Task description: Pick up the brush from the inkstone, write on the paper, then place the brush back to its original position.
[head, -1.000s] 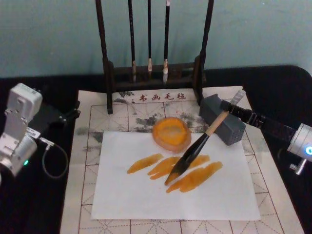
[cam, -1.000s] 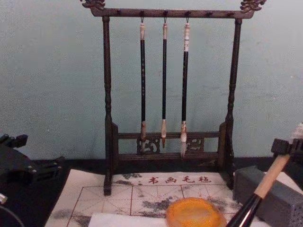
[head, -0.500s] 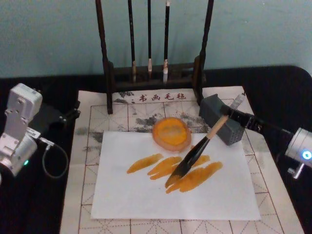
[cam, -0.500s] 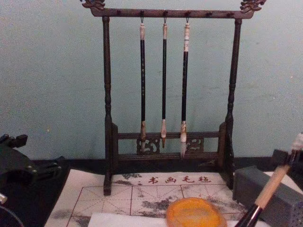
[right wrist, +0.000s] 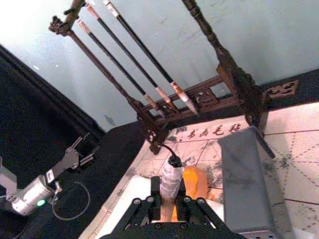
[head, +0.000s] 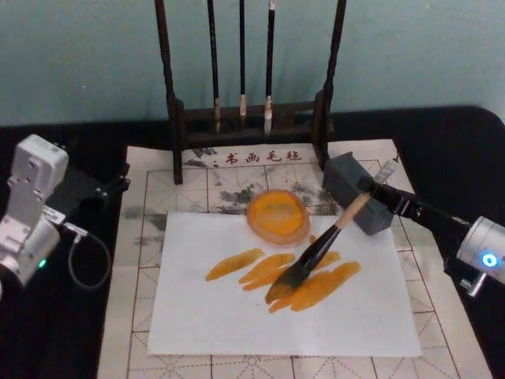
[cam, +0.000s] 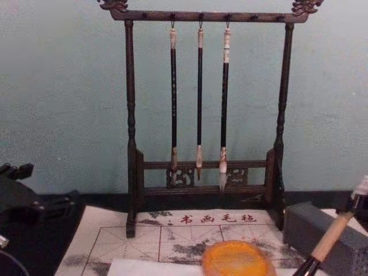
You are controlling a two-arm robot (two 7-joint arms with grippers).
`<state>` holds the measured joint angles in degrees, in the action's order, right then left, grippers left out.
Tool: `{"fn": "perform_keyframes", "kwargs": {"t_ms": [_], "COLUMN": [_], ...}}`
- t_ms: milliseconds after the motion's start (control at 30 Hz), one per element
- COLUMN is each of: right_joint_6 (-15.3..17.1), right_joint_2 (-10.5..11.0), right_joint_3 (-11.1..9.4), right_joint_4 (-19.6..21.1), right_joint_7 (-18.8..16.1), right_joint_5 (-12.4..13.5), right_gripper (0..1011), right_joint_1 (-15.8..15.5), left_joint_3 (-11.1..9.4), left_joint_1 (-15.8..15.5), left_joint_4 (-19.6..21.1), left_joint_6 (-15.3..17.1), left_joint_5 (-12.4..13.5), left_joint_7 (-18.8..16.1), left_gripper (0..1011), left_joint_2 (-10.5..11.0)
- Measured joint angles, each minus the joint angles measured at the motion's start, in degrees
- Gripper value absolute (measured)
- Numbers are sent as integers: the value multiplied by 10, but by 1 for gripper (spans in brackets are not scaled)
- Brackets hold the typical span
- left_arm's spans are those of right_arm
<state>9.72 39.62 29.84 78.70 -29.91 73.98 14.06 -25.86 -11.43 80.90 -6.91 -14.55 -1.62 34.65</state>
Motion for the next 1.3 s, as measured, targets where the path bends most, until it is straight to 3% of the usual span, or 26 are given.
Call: {"fn": "perform_keyframes", "kwargs": {"t_ms": [967, 1300], "right_joint_6": [-14, -16], "right_joint_2": [-10, -13], "right_joint_3": [-54, -75], "right_joint_4": [-28, -23], "right_joint_7": [4, 0], "right_joint_5": [-11, 8], "right_gripper": [178, 177], "right_joint_1": [-7, -18], "left_joint_3": [0, 0], "left_joint_1": [0, 0], "left_joint_4": [0, 0], "left_joint_6": [0, 0], "left_joint_5": [0, 0], "left_joint_7": [0, 0], "left_gripper": [1001, 1001], "left_joint_2": [0, 0]}}
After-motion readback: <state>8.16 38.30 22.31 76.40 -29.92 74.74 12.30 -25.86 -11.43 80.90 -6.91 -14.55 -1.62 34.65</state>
